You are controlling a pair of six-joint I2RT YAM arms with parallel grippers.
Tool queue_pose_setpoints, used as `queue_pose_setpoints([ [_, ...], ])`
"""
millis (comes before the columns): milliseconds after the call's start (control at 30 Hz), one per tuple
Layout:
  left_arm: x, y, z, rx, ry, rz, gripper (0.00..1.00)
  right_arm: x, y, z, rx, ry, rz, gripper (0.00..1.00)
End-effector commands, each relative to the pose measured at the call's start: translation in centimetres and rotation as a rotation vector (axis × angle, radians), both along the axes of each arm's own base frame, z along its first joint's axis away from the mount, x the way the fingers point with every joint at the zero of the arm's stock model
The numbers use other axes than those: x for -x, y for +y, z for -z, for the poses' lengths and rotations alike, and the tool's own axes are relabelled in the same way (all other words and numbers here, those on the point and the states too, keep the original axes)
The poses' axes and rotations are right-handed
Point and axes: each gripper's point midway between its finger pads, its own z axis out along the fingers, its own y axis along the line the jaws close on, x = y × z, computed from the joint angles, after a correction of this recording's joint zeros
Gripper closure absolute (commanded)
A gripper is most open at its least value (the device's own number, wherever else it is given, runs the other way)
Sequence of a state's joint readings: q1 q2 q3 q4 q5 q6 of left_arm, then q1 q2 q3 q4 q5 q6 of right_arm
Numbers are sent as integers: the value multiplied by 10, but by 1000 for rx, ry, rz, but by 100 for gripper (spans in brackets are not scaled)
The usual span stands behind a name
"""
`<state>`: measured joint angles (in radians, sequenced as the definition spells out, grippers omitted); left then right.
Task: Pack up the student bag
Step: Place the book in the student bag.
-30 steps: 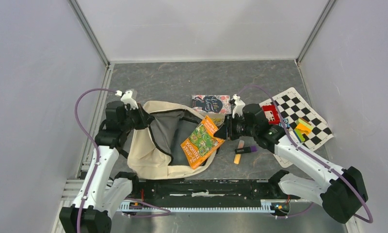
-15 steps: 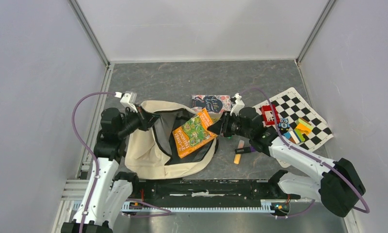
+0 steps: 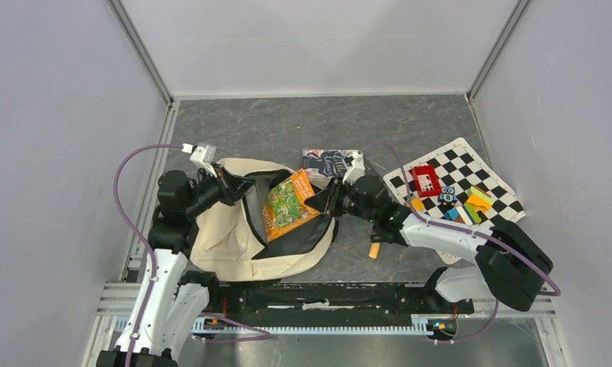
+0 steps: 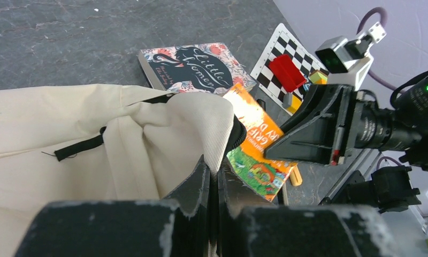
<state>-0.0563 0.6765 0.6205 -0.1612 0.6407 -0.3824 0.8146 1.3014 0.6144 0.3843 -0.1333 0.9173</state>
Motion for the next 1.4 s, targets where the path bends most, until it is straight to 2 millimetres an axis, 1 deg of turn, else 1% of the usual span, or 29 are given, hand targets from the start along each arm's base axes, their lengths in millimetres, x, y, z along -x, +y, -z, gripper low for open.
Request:
queue_pose_setpoints([
  [0,-1,-4,-27,41,-92,24,95,-15,14,-18,-100,-85,93,100],
  [100,-2,-3,-28,39,-95,19,94,-12,10,20,7,-48,158,100],
  [167,-2,-4,-27,41,-90,21,95,-5,11,37,38,-20,170,100],
  [200,-3,-4,-27,41,-88,20,95,-1,12,41,32,-6,171,100],
  [300,-3,-4,-25,41,-82,22,95,2,22,37,-15,8,168,100],
  [367,-3,-4,-25,42,-80,23,95,-1,31,24,-72,16,168,100],
  [433,-3,-5,-25,42,-78,24,94,-6,39,3,-145,0,173,100],
  [500,-3,-4,-25,42,-79,24,95,-12,49,-11,-159,-28,165,100],
  [567,-3,-4,-24,42,-77,24,95,-15,57,-14,-163,-29,157,100],
  [600,-4,-4,-24,42,-76,22,95,-14,61,-17,-193,-21,147,100],
  [700,-4,-4,-23,41,-72,22,95,-6,71,-17,-310,36,110,100],
  [767,-4,-4,-23,42,-71,23,95,-2,79,-8,-303,64,92,100],
  [867,-4,-4,-22,43,-68,23,95,-5,89,15,-219,79,96,100],
  [967,-4,-5,-22,43,-66,25,95,-8,97,30,-193,102,93,100],
  [1000,-4,-5,-22,44,-63,25,94,-7,103,30,-202,112,75,100],
  [1100,-5,-5,-22,44,-64,26,95,-6,125,16,-242,95,22,100],
  [1133,-4,-5,-21,43,-63,27,95,-8,130,11,-241,81,26,100],
  [1200,-5,-5,-21,44,-61,26,94,-11,134,13,-207,62,40,100],
  [1267,-5,-5,-21,44,-59,26,95,-16,132,27,-145,55,64,100],
  [1300,-5,-5,-20,44,-58,26,95,-17,131,39,-105,61,72,99],
  [1367,-5,-5,-21,44,-60,27,95,-19,125,64,-24,62,90,95],
])
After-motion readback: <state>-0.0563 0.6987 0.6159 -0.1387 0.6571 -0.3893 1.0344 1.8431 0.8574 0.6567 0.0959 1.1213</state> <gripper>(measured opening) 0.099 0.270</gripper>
